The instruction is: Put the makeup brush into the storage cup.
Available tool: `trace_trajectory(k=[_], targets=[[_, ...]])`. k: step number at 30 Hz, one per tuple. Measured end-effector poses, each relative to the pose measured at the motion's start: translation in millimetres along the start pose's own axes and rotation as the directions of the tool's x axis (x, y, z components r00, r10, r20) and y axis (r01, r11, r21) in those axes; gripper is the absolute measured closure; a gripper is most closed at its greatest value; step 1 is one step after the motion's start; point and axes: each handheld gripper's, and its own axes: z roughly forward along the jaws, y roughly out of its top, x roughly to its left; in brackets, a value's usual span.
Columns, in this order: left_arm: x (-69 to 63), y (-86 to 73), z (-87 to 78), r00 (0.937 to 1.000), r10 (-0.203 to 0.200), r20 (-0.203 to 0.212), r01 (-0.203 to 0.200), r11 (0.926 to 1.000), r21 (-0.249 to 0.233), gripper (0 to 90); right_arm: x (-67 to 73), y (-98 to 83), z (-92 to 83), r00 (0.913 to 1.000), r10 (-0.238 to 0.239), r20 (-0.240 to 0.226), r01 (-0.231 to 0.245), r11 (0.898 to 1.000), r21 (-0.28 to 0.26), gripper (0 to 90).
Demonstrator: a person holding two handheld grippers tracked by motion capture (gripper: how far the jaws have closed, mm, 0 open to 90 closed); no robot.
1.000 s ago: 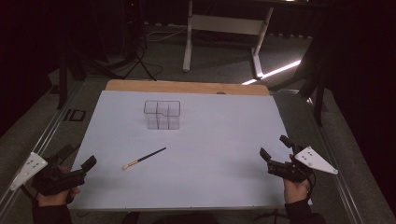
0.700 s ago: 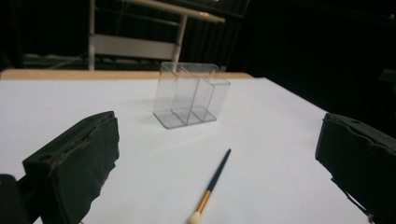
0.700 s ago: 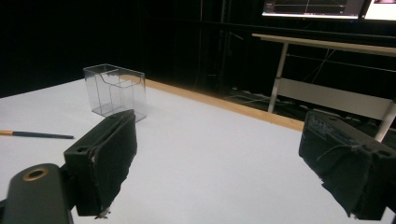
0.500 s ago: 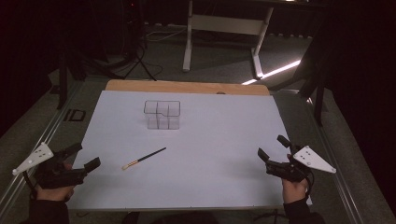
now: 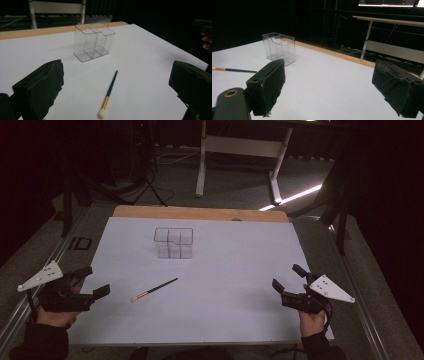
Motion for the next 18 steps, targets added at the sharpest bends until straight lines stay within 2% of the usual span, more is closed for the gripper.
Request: trace_trajectory(k=[5, 9, 15, 18], targets=[[-0.7, 9.7, 12.4, 0.9993, 0.027, 0.028, -0.028, 0.9987, 0.042, 0.0, 0.7, 0.6, -0.4, 1.0, -0.007, 0.001, 0.007, 1.0, -0.001, 11.1], [-3.1, 17.9, 23.3, 0.9975, 0.046, 0.054, -0.051, 0.995, 0.086, 0.1, 0.7, 0.2, 0.1, 1.0, -0.007, 0.001, 0.007, 1.0, 0.002, 11.1], [-6.6, 27.0, 38.5, 0.9943, 0.072, 0.078, -0.084, 0.9829, 0.164, 0.1, 1.0, 0.1, 0.7, 1.0, -0.009, -0.003, 0.009, 1.0, 0.004, 11.1], [-8.0, 30.0, 45.7, 0.9924, 0.082, 0.092, -0.1, 0.972, 0.213, 0.1, 0.8, 0.0, 0.8, 1.0, -0.007, -0.003, 0.007, 1.0, 0.004, 11.1]])
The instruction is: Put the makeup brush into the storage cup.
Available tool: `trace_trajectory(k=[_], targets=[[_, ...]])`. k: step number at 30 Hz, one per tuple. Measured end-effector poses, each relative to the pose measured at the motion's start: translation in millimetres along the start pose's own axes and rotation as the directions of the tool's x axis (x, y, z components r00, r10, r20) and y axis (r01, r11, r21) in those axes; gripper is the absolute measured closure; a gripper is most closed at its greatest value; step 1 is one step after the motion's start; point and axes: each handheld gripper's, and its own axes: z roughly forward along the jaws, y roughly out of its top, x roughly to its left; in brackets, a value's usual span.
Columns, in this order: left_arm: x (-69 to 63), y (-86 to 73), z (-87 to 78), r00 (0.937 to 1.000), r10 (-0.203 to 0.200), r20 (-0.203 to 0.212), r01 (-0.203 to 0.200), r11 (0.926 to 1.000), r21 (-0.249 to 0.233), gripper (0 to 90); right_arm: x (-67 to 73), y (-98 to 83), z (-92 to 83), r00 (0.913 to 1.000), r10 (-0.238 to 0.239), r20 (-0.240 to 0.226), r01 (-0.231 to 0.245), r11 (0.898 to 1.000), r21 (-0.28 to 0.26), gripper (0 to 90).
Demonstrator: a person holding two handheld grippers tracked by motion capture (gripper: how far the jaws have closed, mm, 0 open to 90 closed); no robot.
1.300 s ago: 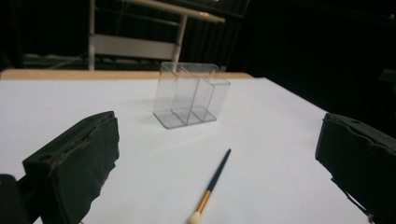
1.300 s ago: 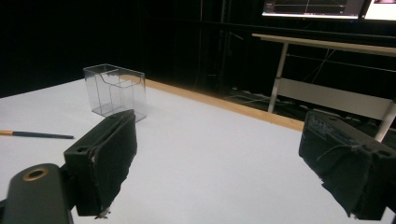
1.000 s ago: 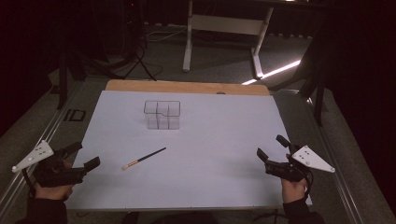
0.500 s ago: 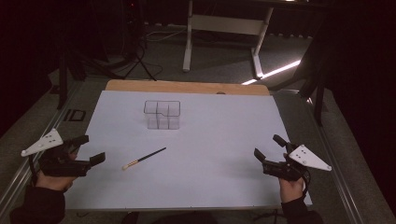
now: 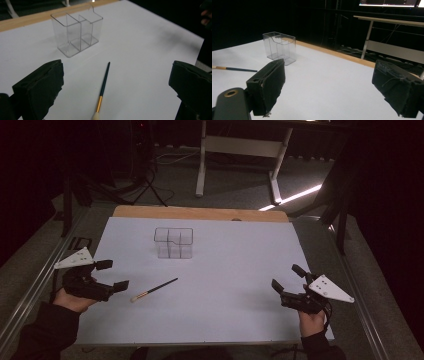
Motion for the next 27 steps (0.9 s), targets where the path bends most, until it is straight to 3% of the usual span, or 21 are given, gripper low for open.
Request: trace_trajectory(k=[9, 16, 27], targets=[[0.3, 10.5, 15.2, 0.9994, 0.032, 0.013, -0.034, 0.9937, 0.107, 0.1, -0.2, -0.2, 0.1, 1.0, 0.001, -0.002, -0.001, 1.0, 0.002, 11.1], [-2.1, 17.5, 27.7, 0.9972, 0.073, 0.017, -0.075, 0.9741, 0.213, 0.1, -0.3, -0.5, 0.9, 1.0, 0.0, -0.003, 0.0, 1.0, 0.008, 11.1], [-4.3, 26.4, 42.7, 0.9941, 0.105, 0.028, -0.109, 0.9523, 0.285, 0.9, -0.1, -0.6, 1.7, 1.0, -0.002, -0.007, 0.002, 1.0, 0.009, 11.1]])
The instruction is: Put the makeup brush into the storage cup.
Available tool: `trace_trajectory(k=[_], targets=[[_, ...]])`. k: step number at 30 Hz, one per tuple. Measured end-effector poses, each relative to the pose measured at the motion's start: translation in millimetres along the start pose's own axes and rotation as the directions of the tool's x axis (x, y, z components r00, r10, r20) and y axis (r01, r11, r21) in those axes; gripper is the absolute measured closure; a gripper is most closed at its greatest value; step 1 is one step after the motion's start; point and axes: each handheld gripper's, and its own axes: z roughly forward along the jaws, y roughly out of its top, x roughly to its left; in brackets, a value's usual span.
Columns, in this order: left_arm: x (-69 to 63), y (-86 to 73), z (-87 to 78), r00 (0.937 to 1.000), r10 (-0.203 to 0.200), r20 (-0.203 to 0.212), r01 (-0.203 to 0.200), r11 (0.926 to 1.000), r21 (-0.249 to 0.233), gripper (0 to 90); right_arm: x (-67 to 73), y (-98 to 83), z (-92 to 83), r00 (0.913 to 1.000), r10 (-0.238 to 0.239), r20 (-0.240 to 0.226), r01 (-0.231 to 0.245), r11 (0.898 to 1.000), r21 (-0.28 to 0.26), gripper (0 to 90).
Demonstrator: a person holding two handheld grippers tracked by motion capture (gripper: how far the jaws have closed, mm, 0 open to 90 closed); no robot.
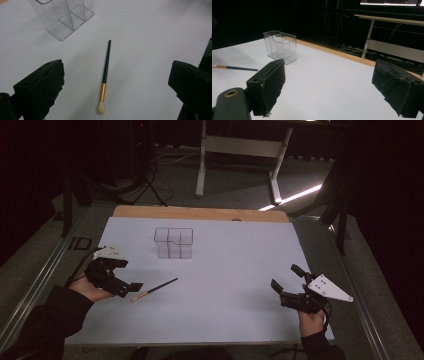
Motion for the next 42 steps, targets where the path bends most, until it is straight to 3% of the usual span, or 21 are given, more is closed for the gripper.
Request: trace_trajectory(k=[5, 7, 14, 21, 35, 42], targets=[[-2.2, 6.0, 11.1, 0.9994, 0.012, 0.031, -0.015, 0.9948, 0.101, 0.9, 0.2, -0.1, 0.8, 1.0, 0.001, -0.004, -0.001, 1.0, 0.001, 11.1], [-3.8, 7.8, 15.4, 0.999, 0.011, 0.043, -0.016, 0.9929, 0.118, 0.9, 0.3, 0.0, 1.0, 1.0, 0.0, -0.004, 0.0, 1.0, 0.0, 11.1], [-4.3, 11.5, 26.0, 0.999, 0.034, 0.027, -0.038, 0.99, 0.136, 2.1, 0.3, 0.0, 1.1, 1.0, -0.001, -0.005, 0.001, 1.0, 0.001, 11.1], [-4.4, 10.8, 39.6, 0.9982, 0.052, 0.03, -0.057, 0.9778, 0.202, 6.1, 0.3, 0.0, 2.1, 1.0, -0.003, -0.007, 0.003, 1.0, 0.002, 11.1], [-2.9, 7.7, 60.6, 0.9977, 0.065, 0.021, -0.068, 0.9492, 0.307, 25.9, 0.6, -0.4, 3.5, 0.9999, -0.005, -0.01, 0.005, 1.0, 0.008, 11.1], [-2.9, 4.6, 69.5, 0.9969, 0.078, 0.01, -0.077, 0.9367, 0.342, 40.9, 1.0, -0.4, 4.1, 0.9999, -0.006, -0.012, 0.006, 1.0, 0.009, 11.1]])
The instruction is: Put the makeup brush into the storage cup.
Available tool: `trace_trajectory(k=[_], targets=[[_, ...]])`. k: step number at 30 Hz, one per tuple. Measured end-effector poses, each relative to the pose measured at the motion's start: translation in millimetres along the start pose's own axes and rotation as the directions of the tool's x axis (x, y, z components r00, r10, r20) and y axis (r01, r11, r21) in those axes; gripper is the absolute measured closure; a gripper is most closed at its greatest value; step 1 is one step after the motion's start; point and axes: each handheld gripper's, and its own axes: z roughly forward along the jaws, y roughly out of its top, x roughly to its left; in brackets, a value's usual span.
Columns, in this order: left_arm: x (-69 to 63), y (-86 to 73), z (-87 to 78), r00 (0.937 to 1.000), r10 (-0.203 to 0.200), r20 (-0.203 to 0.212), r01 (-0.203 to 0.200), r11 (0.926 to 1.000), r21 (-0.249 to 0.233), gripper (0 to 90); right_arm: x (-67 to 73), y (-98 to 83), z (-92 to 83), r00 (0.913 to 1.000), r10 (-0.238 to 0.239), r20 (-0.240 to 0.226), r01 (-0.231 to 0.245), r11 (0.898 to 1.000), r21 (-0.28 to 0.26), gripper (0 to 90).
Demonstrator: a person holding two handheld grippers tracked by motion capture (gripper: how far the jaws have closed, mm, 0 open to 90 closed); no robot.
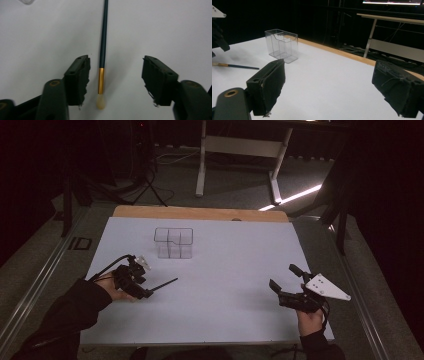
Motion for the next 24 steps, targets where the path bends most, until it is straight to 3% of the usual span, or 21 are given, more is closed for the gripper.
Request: trace_trajectory(k=[11, 24], targets=[[2.9, -0.1, 15.1, 0.9997, -0.016, -0.019, 0.017, 0.9985, 0.051, 57.0, -0.2, -0.6, 0.8, 1.0, 0.002, -0.002, -0.002, 1.0, 0.005, 11.2], [2.2, 5.5, 31.5, 0.9986, 0.029, -0.045, -0.024, 0.992, 0.124, 69.0, -0.6, -0.6, 0.5, 1.0, 0.002, -0.001, -0.002, 1.0, 0.002, 11.2]])
